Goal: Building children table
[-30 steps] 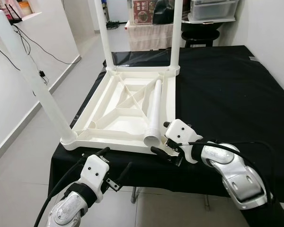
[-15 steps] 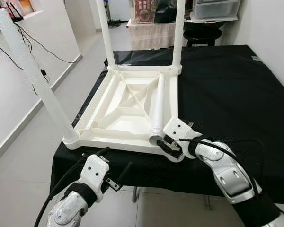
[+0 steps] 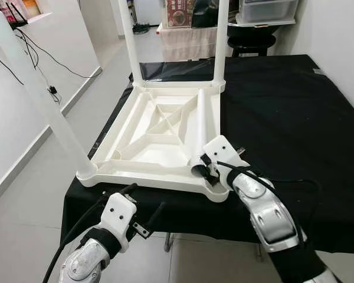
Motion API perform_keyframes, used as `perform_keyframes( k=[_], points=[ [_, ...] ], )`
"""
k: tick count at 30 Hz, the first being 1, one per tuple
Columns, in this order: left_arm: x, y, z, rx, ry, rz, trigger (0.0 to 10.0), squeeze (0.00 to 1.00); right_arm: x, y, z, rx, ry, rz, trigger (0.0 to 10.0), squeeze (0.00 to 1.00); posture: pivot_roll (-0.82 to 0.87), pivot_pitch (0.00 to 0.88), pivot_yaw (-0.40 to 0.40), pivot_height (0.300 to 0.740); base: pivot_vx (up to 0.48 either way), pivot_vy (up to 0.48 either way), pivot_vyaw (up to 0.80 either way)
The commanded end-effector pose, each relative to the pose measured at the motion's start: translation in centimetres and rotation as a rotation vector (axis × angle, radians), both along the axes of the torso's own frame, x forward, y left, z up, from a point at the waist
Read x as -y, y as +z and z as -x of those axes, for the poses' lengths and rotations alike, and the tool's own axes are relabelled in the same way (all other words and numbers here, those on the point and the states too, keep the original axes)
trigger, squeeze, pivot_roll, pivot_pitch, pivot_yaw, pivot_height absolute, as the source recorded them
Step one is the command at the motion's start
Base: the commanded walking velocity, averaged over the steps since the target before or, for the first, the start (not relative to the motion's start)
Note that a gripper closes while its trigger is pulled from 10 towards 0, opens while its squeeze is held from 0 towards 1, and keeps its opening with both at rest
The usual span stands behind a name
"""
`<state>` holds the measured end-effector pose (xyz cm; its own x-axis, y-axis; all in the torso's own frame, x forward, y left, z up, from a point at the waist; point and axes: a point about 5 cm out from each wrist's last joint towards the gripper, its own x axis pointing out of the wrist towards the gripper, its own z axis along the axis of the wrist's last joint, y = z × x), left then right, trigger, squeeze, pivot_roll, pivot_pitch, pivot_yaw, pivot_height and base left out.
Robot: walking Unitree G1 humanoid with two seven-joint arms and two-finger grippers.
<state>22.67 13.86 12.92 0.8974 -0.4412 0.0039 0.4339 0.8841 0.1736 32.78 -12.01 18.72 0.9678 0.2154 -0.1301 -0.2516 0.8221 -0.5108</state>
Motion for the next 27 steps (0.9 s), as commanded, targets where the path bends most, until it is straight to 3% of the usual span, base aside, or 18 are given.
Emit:
perform_keyframes(
  k=[1,16,19,24,27],
  points=[
    [-0.1,-0.6,0.1,-0.024,-0.001,-0.012,10.0,0.0,-0.1,0.7,-0.4,0.055,-0.023,-0.039,0.0,0.0,-0.01,0.097,0.058,0.74,0.0,0.0,0.0],
    [-0.2,-0.2,-0.2,-0.015,0.006,-0.007,10.0,0.0,0.5,0.1,-0.4,0.098,-0.081,-0.08,0.0,0.0,-0.02,0.106,0.065,0.74,0.0,0.0,0.0],
    [0.1,1.1,-1.3,0.006,-0.009,0.058,10.0,0.0,3.1,0.6,-0.6,0.114,-0.133,-0.226,0.0,0.0,-0.02,0.1,0.072,0.74,0.0,0.0,0.0],
    [0.5,1.8,-1.8,0.007,-0.03,0.1,10.0,0.0,4.6,1.0,-0.7,0.138,-0.158,-0.301,0.0,0.0,-0.03,0.099,0.073,0.74,0.0,0.0,0.0],
    [1.5,3.9,-3.4,-0.013,-0.105,0.289,10.0,0.0,8.8,3.3,-0.6,0.242,-0.208,-0.649,0.0,0.0,-0.04,0.09,0.081,0.74,0.0,0.0,0.0]
  ],
)
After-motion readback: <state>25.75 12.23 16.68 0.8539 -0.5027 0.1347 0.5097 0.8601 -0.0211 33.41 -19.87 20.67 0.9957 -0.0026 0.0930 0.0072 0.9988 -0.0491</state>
